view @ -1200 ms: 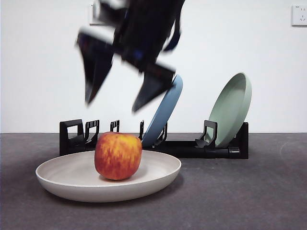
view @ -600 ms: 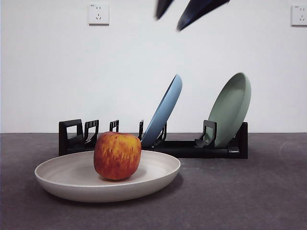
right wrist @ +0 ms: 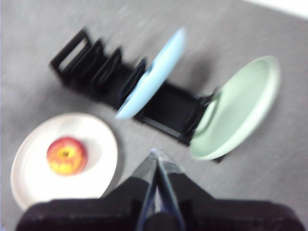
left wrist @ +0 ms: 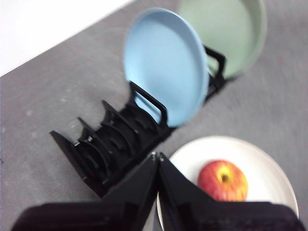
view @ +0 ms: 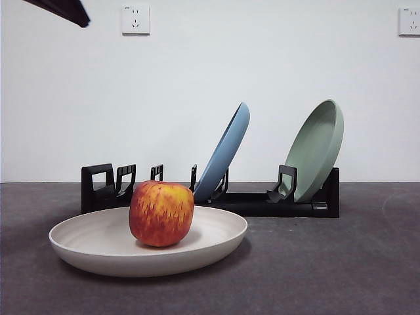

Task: Take the yellow plate from the plate rack,put the plate on the table,take the apple from the table,put the apple in the plate

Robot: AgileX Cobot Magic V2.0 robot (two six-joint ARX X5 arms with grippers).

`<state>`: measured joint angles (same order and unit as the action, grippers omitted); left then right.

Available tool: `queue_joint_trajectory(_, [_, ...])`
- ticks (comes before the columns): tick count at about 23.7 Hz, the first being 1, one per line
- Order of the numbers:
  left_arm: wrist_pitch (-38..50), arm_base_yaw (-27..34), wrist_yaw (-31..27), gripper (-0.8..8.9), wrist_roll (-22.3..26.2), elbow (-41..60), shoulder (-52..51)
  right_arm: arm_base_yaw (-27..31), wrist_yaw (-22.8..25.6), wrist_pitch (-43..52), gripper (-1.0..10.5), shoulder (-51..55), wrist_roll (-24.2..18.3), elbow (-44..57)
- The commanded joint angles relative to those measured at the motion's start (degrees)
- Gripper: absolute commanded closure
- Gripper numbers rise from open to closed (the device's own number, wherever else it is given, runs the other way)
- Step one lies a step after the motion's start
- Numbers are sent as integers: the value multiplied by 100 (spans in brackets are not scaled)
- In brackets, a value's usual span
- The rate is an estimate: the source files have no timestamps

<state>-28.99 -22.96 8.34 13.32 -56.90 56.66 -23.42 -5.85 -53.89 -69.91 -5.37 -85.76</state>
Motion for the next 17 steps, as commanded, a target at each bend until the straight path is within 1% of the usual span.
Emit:
queue_joint_trajectory(1, [210, 577, 566, 822, -590, 20, 4, 92, -17, 385, 956, 229, 87, 227])
queue_joint_trajectory(3, [352, 841, 560, 822, -756, 33, -33, 96, -15, 887, 956, 496, 229, 603])
queue_joint_trajectory(5, [415, 925, 538, 822, -787, 37, -157, 96, -11, 1410, 956, 841, 376, 1200])
queue_joint_trajectory(8, [527, 929, 494, 822, -787, 96, -468, 85, 17, 2275, 956, 1458, 778, 2404])
queue_joint_trajectory(10, [789, 929, 363, 822, -905, 380, -715, 85, 39, 2736, 956, 1902, 979, 3209])
queue_joint_trajectory(11, [951, 931, 317, 822, -931, 603, -859, 85, 59, 2885, 956, 2098, 1069, 3536])
queue_joint_trajectory(14, [1276, 933, 142, 823, -1038, 1209, -1255, 72, 337, 3086, 956, 2555, 1182, 4168])
queue_joint_trajectory(17, [1499, 935, 59, 822, -1165, 1851, -1698, 68, 350, 3259, 956, 3040, 1276, 4690])
